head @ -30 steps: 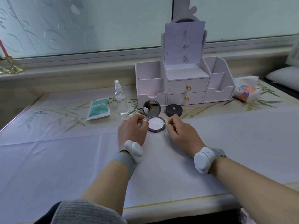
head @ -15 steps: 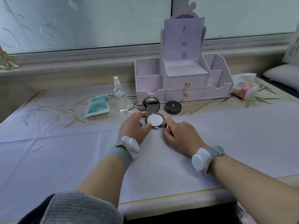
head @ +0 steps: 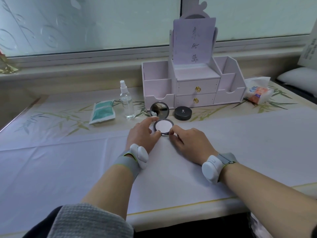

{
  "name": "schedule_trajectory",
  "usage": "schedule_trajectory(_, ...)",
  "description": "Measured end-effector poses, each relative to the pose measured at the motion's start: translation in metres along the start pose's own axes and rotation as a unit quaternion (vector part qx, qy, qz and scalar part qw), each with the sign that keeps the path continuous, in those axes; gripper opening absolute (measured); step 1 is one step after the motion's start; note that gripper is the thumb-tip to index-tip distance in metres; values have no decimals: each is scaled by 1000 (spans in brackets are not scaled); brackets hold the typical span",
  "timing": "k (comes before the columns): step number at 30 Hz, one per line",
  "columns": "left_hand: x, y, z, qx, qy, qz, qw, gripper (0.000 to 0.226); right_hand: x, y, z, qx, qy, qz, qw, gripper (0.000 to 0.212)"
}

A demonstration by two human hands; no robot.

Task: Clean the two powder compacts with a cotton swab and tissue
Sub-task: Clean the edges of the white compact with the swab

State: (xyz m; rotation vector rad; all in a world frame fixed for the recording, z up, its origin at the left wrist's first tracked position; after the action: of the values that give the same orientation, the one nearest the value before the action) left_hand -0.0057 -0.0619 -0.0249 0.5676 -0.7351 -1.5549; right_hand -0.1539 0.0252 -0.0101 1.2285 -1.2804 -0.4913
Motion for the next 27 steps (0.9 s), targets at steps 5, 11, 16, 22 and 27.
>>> schedule_trajectory(5, 4, -3, -3, -10, 4, -7, 1000, 40, 0, 2, 1, -13, -15, 9, 1000, 11)
schedule_trajectory(11, 3, -3, -2, -15, 5, -10, 1000, 44, -1, 1, 5, 0, -28, 8, 1000, 10)
schedule_trajectory(16, 2, -4, -2, -18, 11, -11, 1000, 43, 2, 1, 2, 3, -21, 2, 1000, 13)
schedule_trajectory(22, 0, -3, 0, -20, 7, -12, 1000, 37, -4, 7, 8, -31, -74, 16, 997, 11)
schedule_trajectory(27, 1, -3, 0, -3, 8, -16, 1000, 38, -4, 7, 11, -8, -79, 16, 997, 10)
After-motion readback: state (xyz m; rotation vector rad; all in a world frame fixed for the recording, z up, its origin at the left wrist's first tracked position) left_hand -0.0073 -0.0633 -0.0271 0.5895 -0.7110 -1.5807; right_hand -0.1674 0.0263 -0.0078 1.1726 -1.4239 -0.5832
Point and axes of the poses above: each hand's wrist, its own x-axis towards the middle knuckle, its own y-axis out of the back of the hand, z = x × y, the point moved 8 cm from there along x, towards the middle knuckle, and after that the axes turned 13 degrees about y, right-handed, at the moved point
